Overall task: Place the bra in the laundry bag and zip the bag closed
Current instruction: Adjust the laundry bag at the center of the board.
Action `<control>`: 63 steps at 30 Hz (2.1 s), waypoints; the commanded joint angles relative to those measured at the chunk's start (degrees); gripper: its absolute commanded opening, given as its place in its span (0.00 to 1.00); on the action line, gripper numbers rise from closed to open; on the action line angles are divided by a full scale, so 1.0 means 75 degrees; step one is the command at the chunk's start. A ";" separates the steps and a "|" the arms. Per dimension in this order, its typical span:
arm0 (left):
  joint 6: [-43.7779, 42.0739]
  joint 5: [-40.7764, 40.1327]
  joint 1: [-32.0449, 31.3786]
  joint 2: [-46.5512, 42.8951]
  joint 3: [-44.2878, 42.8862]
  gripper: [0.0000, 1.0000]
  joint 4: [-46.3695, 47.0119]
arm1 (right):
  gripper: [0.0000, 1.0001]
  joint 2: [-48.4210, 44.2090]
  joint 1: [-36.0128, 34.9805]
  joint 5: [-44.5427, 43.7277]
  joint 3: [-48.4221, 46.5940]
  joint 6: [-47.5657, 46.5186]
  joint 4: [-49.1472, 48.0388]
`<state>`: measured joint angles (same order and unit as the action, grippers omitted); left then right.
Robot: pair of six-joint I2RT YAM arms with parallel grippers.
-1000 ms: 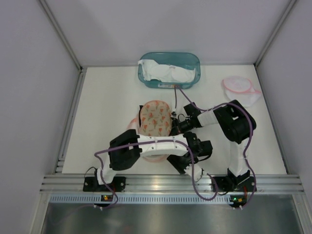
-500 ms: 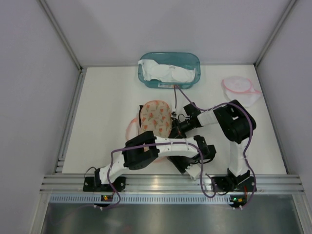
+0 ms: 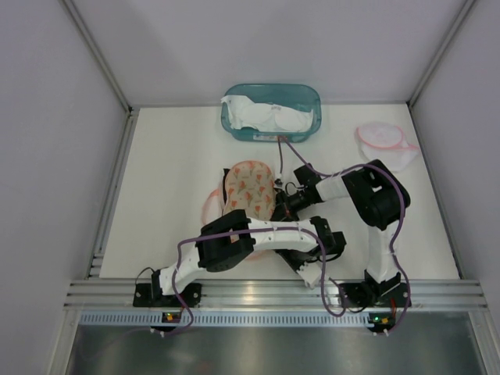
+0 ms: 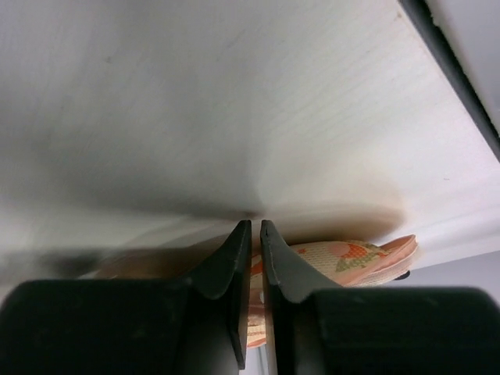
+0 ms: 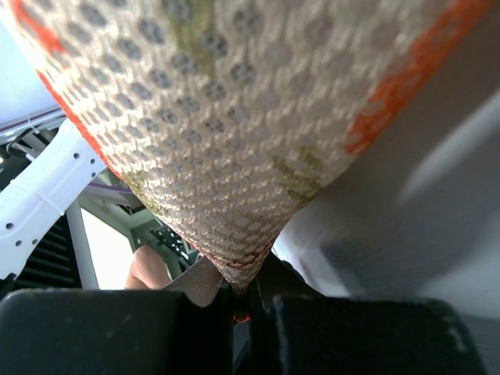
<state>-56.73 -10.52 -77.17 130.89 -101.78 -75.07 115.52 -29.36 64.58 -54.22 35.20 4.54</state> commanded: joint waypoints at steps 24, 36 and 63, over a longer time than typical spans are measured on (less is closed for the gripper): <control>-0.0217 -0.0143 -0.0224 -0.0273 -0.0011 0.72 -0.1229 | 0.00 0.0054 0.0142 -0.0114 -0.0248 -0.0440 0.0696; -0.0276 -0.0144 -0.0024 -0.0108 0.0023 0.49 -0.1510 | 0.00 -0.0028 0.0142 -0.0126 -0.0236 -0.0803 0.1036; 0.0262 0.1368 -0.0891 -0.1033 0.1183 0.00 -0.1487 | 0.00 0.0663 0.0833 -0.0430 -0.1758 -0.1786 0.2032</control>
<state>-56.40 -5.76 -82.00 127.26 -94.41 -74.85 119.42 -25.21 63.51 -63.40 24.95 18.50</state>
